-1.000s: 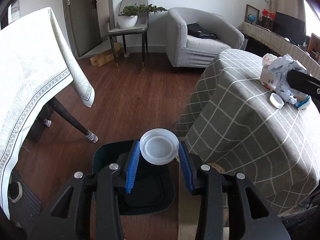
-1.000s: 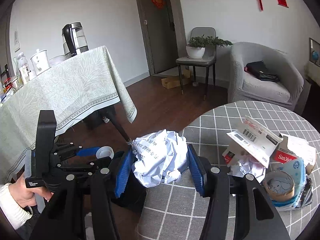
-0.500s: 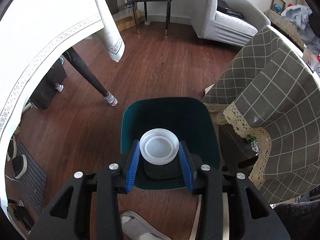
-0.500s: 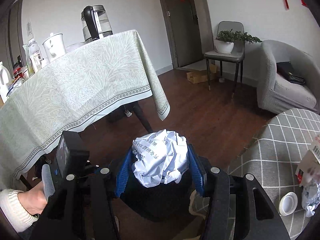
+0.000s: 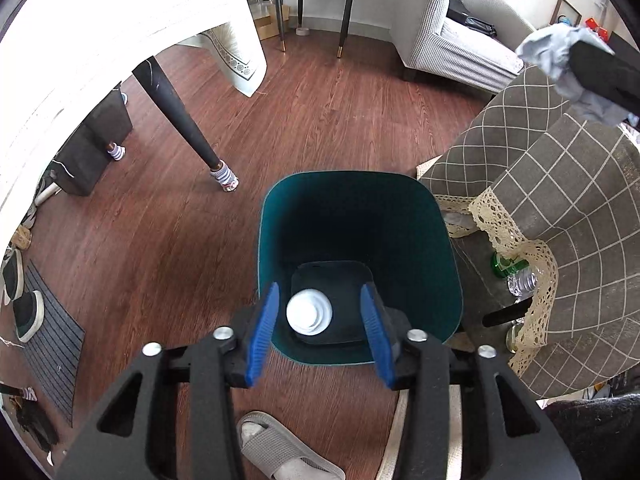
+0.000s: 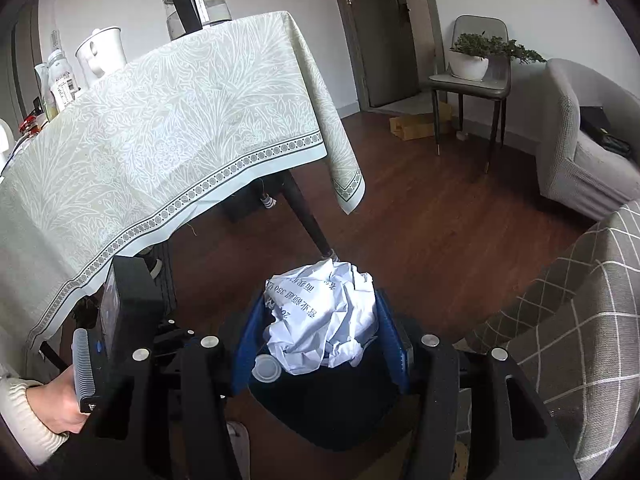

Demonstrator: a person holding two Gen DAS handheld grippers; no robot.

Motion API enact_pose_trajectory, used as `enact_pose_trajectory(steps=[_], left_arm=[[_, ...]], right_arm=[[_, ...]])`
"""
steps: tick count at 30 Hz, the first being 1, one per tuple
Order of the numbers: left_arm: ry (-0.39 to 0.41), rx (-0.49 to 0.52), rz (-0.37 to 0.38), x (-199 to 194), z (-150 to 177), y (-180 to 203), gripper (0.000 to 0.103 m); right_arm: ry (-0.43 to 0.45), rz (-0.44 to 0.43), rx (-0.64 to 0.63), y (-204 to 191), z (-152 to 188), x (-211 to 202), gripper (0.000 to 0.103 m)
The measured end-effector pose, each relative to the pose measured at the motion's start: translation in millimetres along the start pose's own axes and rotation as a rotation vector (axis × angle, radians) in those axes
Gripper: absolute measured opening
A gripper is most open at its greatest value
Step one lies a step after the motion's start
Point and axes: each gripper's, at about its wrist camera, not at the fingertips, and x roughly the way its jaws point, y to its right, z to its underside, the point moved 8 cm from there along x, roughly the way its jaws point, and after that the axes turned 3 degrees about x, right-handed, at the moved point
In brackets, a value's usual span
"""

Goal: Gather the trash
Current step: 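Open the left tool to drop the lid while the right tool releases the paper into the bin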

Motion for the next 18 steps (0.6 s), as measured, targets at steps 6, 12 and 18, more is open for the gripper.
enact_pose_trajectory(steps=[6, 12, 18], left_arm=[[0.039, -0.033, 0.021, -12, -6, -8, 0.054], [0.129, -0.073, 0.053, -40, -20, -16, 0.061], [0.199, -0.075, 0.064, -66, -31, -17, 0.06]], right_arm=[[-0.058, 0.012, 0.001, 0, 13, 25, 0.054], [-0.136, 0.041, 0.018, 6, 30, 55, 0.054], [-0.206, 0.072, 0.036, 12, 49, 86, 0.054]])
